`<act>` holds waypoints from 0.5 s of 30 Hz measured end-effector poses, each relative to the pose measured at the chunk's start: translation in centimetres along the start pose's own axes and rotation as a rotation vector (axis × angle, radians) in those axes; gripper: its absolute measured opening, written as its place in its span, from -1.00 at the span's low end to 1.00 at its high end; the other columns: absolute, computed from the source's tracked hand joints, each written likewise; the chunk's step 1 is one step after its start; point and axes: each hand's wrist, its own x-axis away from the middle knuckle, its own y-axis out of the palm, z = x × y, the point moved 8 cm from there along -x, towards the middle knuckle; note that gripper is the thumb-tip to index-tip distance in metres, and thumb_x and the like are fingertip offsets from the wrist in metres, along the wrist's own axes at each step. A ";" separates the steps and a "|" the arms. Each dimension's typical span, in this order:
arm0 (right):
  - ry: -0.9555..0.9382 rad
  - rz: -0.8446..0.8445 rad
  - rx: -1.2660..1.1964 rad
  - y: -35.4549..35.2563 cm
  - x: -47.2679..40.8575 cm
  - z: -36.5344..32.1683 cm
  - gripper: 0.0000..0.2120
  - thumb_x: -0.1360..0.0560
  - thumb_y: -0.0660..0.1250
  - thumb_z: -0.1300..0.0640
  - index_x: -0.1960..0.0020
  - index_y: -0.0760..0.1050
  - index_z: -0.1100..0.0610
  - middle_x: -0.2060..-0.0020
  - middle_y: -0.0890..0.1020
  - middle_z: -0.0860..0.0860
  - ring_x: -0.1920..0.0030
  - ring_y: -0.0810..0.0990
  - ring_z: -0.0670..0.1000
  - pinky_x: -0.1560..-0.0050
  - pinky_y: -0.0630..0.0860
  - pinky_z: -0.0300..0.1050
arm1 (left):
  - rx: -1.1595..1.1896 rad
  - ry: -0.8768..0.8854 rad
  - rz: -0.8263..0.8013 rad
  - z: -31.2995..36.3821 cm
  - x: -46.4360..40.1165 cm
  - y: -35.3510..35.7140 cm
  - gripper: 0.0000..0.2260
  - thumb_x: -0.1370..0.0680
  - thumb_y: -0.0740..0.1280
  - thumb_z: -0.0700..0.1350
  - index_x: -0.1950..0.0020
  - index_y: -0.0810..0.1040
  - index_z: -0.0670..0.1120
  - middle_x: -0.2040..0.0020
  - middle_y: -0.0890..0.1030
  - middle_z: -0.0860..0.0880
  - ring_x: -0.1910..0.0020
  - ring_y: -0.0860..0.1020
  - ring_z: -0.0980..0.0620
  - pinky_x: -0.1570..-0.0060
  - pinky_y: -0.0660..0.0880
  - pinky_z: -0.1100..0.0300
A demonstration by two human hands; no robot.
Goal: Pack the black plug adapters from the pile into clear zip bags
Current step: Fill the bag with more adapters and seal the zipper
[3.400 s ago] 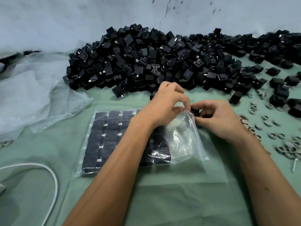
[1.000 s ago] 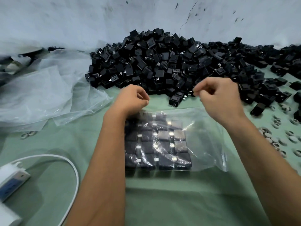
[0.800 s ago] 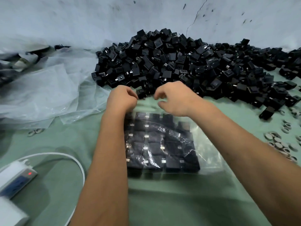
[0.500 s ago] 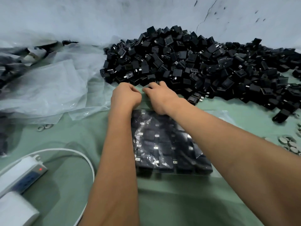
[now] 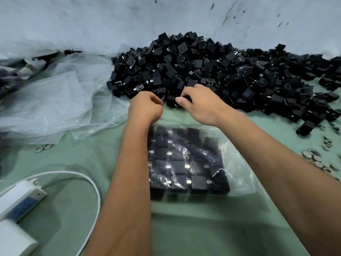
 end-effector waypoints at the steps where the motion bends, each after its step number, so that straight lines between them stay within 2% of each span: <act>1: 0.028 0.047 -0.037 -1.0 1.1 1.0 -0.66 -0.70 0.17 -0.10 -0.14 0.55 0.15 0.01 0.57 0.10 -0.05 0.52 0.11 -0.01 0.40 -0.03 | -0.001 0.036 -0.023 0.9 0.3 0.5 -0.79 -0.54 0.36 -0.22 0.18 0.63 0.07 0.12 0.67 0.07 0.05 0.64 0.03 0.03 0.59 0.14; 3: 0.100 0.190 -0.151 -3.1 4.1 3.4 -0.69 -0.70 0.20 -0.04 -0.14 0.56 0.19 0.06 0.62 0.07 0.02 0.56 0.08 0.07 0.37 -0.07 | -0.011 0.133 -0.087 3.2 0.9 1.9 -0.79 -0.54 0.37 -0.24 0.17 0.63 0.08 0.18 0.68 0.08 0.12 0.63 0.12 0.14 0.54 0.23; 5: 0.171 0.360 -0.273 -4.6 7.4 5.7 -0.73 -0.71 0.20 0.02 -0.21 0.57 0.16 0.09 0.64 0.00 0.05 0.60 0.03 0.06 0.43 -0.11 | -0.032 0.247 -0.174 5.7 2.0 3.6 -0.78 -0.54 0.39 -0.24 0.15 0.65 0.10 0.17 0.68 0.09 0.15 0.61 0.19 0.18 0.51 0.31; 7: 0.265 0.528 -0.424 -5.4 10.7 8.5 -0.79 -0.70 0.20 0.01 -0.19 0.55 0.07 0.12 0.66 -0.03 0.14 0.63 -0.02 0.11 0.51 -0.12 | -0.036 0.391 -0.278 8.6 3.7 5.9 -0.76 -0.56 0.41 -0.24 0.08 0.68 0.14 0.09 0.67 0.12 0.09 0.60 0.23 0.14 0.51 0.35; 9: 0.367 0.648 -0.571 -5.3 13.4 11.5 -0.83 -0.69 0.19 -0.02 -0.04 0.54 -0.02 0.15 0.69 -0.01 0.24 0.62 -0.09 0.25 0.49 -0.15 | -0.017 0.543 -0.377 11.2 5.9 8.2 -0.73 -0.57 0.39 -0.27 -0.02 0.71 0.11 0.02 0.63 0.16 0.03 0.58 0.20 0.00 0.53 0.30; 11: 0.495 0.670 -0.803 -3.9 15.4 14.6 -0.79 -0.69 0.20 -0.04 0.00 0.57 -0.03 0.13 0.71 0.01 0.29 0.58 -0.10 0.33 0.46 -0.20 | -0.070 0.675 -0.470 13.0 8.1 10.7 -0.66 -0.58 0.34 -0.32 -0.12 0.71 0.11 -0.01 0.54 0.16 -0.08 0.49 0.09 -0.16 0.42 0.23; 13: 0.593 0.602 -1.096 -1.6 16.3 16.6 -0.83 -0.69 0.26 -0.01 -0.02 0.58 0.03 0.08 0.70 0.08 0.31 0.53 -0.06 0.42 0.42 -0.26 | -0.168 0.764 -0.535 13.7 9.8 12.9 -0.58 -0.59 0.29 -0.35 -0.19 0.69 0.14 -0.13 0.51 0.07 -0.25 0.36 0.00 -0.34 0.28 0.15; 15: 0.602 0.524 -1.184 -0.1 16.5 17.5 -0.94 -0.65 0.34 0.13 -0.05 0.59 0.06 0.09 0.64 0.14 0.33 0.51 -0.07 0.47 0.39 -0.32 | -0.233 0.794 -0.556 13.5 10.4 14.3 -0.54 -0.60 0.27 -0.36 -0.21 0.67 0.18 -0.22 0.47 0.05 -0.31 0.27 0.01 -0.41 0.20 0.15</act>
